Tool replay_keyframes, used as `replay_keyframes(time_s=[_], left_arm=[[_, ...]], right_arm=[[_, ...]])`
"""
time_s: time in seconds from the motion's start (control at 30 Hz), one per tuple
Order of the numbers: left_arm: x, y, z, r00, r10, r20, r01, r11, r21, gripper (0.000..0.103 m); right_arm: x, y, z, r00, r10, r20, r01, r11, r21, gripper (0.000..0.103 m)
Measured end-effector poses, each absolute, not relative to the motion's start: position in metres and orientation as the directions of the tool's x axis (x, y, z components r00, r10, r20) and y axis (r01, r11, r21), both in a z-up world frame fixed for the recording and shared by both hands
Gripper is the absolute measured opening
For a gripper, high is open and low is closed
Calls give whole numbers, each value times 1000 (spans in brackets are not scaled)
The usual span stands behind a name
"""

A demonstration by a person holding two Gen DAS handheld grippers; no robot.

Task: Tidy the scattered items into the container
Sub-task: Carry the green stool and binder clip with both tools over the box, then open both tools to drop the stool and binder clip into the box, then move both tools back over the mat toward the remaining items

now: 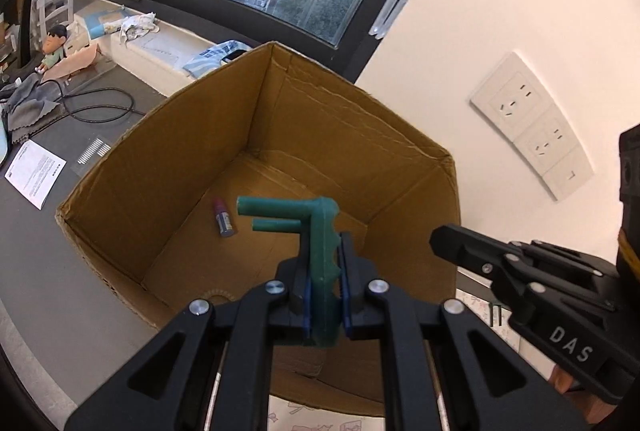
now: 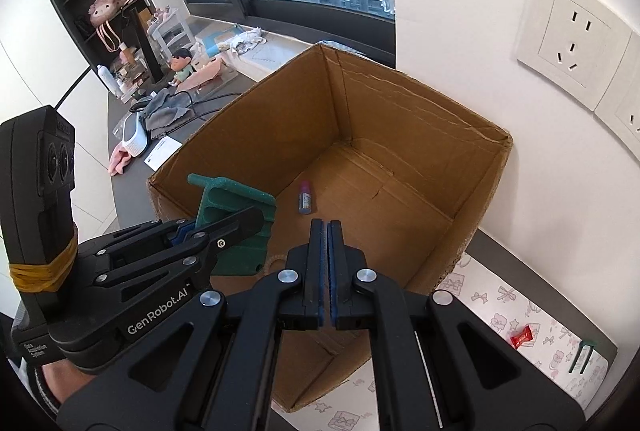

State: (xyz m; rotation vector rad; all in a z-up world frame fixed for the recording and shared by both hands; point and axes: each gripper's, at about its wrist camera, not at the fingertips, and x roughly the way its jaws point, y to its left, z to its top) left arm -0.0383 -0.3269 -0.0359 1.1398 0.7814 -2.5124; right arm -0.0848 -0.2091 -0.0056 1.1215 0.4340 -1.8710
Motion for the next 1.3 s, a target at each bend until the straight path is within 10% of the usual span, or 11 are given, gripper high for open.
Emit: replay_keyframes(time_s=[0.17, 0.3, 0.53, 0.7, 0.77, 0.87, 1.3], left_arm=[[-36, -330, -40, -637, -30, -770, 469, -808, -357, 11], [-38, -329, -45, -612, -33, -790, 485, -805, -341, 13], [-43, -323, -42, -611, -39, -791, 477, -816, -327, 15], [-46, -318, -39, -606, -55, -793, 480, -821, -310, 39], [-46, -319, -38, -610, -63, -790, 485, -818, -309, 71], [-37, -326, -31, -632, -77, -771, 500, -801, -330, 87], [-28, -338, -18, -628, -161, -761, 549, -785, -287, 91]], right_arm=[[-84, -208, -5, -207, -509, -835, 819, -558, 137, 5], [-84, -198, -4, -231, -506, -831, 798, -587, 136, 48], [-91, -181, -1, -267, -503, -822, 767, -627, 135, 66], [-94, -168, 4, -283, -513, -810, 758, -637, 139, 75], [-95, -162, 7, -289, -514, -807, 755, -641, 139, 82], [-98, -155, 9, -299, -509, -807, 747, -651, 134, 88], [-113, -105, 8, -328, -532, -781, 680, -707, 196, 100]])
